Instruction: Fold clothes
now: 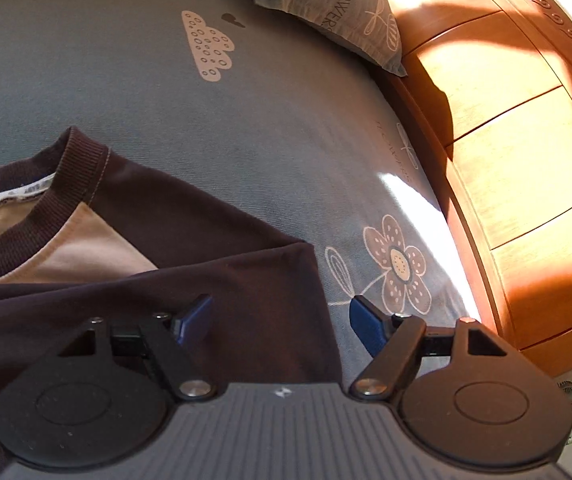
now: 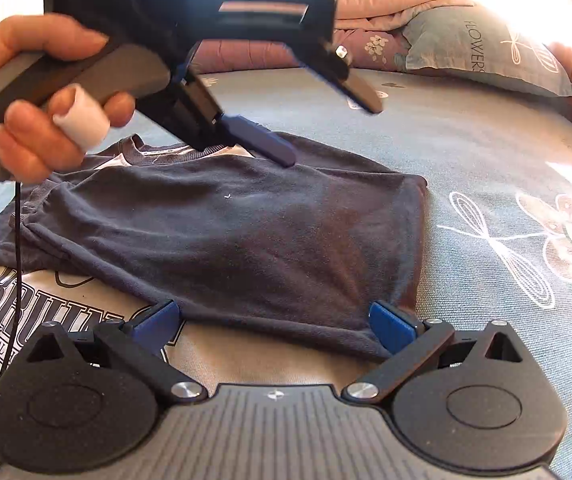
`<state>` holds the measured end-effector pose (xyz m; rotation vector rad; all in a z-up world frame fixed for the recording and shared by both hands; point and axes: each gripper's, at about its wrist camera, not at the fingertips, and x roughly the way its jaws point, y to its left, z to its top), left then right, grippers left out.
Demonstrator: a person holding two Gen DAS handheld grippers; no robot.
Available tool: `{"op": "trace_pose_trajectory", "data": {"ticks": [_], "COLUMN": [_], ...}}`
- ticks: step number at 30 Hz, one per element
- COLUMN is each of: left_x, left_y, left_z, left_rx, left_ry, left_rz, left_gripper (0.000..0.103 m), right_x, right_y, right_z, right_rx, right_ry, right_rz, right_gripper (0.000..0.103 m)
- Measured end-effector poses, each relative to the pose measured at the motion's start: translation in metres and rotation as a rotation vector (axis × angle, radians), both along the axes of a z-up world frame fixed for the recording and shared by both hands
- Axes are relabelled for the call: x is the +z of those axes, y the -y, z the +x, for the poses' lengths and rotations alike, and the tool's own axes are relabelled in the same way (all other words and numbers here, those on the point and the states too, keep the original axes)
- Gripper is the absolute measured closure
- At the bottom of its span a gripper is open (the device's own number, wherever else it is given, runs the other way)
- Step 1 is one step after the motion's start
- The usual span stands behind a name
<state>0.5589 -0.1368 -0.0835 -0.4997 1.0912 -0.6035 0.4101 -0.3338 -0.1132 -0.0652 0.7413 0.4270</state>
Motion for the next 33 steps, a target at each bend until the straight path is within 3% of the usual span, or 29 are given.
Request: {"op": "trace_pose_trajectory", "data": {"ticks": [4,8,12,15,18,21,24,27,30,33], "left_x": [0.002,0.030,0.029,0.010,0.002,-0.002,0.009,0.015,0.011,-0.002], "left_y": [-0.019,-0.043,-0.078,-0.119,-0.165,-0.203,-0.196,-0.169,-0.155,-0.167], "left_z": [0.005,-0.012,-0.035,-0.046,-0.057,-0.061,-0.065,-0.075,-0.091,-0.111], "left_rx": [0.103,0.063,0.085,0.201,0.366,0.469,0.424,0.306,0.267,0.313], "left_ry": [-0.006,0.039,0.049,0.037,0.083,0.036,0.061,0.096,0.082,0.039], "left_rz": [-0.010,-0.017,0.021,0.070,0.164,0.077,0.015,-0.039,0.000,0.042], "left_gripper": [0.033,0.029,0.028,0.028,0.028,0.028,0.028,0.025,0.025,0.025], "right_x": [0.001,0.000,-0.001,-0.003,-0.003,-0.004,-0.004,-0.004,-0.004,-0.004], "right_y": [-0.003,-0.004,-0.005,-0.005,-0.006,-0.006,-0.007,-0.007,-0.007,-0.006], "right_z": [0.001,0.001,0.001,0.003,0.003,0.004,0.003,0.002,0.002,0.001], "right_rx": [0.005,0.005,0.004,0.002,0.003,0.004,0.004,0.005,0.005,0.005], "right_ry": [0.004,0.004,0.005,0.005,0.006,0.008,0.011,0.014,0.015,0.014], "right_rz": [-0.015,-0.013,-0.016,-0.016,-0.019,-0.024,-0.031,-0.036,-0.037,-0.035], "right_gripper": [0.000,0.000,0.000,0.000,0.000,0.000,0.000,0.000,0.000,0.000]}}
